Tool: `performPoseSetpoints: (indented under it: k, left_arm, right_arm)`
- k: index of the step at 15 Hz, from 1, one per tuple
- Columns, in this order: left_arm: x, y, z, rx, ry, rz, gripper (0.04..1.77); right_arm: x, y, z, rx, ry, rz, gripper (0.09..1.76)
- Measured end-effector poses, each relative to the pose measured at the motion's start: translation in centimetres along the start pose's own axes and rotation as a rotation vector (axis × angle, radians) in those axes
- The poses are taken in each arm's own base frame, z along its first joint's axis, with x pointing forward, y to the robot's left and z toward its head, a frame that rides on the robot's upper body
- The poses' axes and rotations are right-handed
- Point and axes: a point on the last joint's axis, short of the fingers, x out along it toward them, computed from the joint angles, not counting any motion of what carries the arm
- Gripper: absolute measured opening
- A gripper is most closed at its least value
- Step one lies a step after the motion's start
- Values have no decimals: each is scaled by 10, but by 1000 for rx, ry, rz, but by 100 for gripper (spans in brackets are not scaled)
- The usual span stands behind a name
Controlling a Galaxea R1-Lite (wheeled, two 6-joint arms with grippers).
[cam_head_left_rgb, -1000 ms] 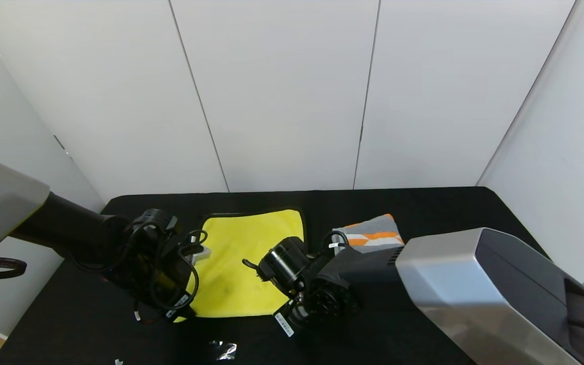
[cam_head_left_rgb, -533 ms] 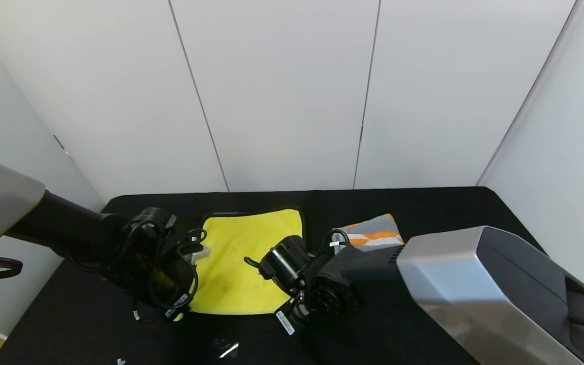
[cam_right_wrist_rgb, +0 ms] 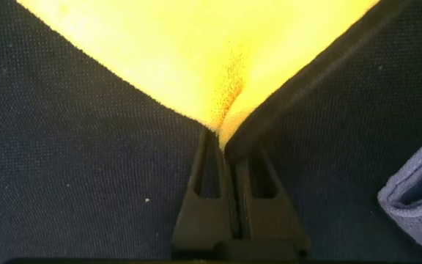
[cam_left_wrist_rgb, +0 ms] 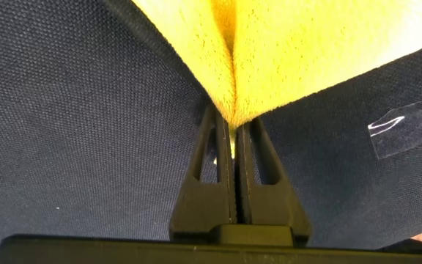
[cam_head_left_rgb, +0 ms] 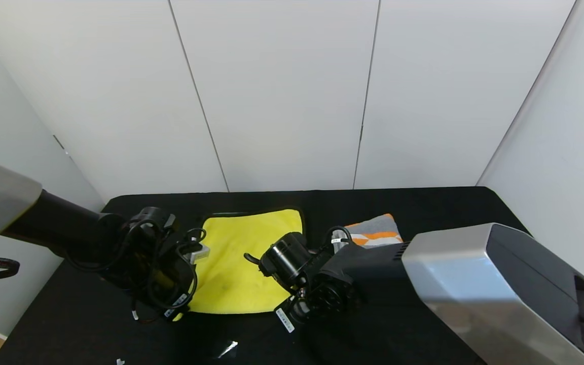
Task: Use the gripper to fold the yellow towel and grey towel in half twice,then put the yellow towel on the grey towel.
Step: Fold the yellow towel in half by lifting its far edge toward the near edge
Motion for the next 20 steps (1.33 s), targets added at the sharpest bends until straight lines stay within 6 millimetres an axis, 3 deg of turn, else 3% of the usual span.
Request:
performPoseSetpoints:
  k: [11,20]
  left_arm:
    - [-17,-1,-1,2,-37,19,13]
    - [-25,-12,-20,-3,-14,4,13]
  right_arm:
    - [-16,1,6,1,-31,11,12]
    - [-24,9,2,26,-2,24,12]
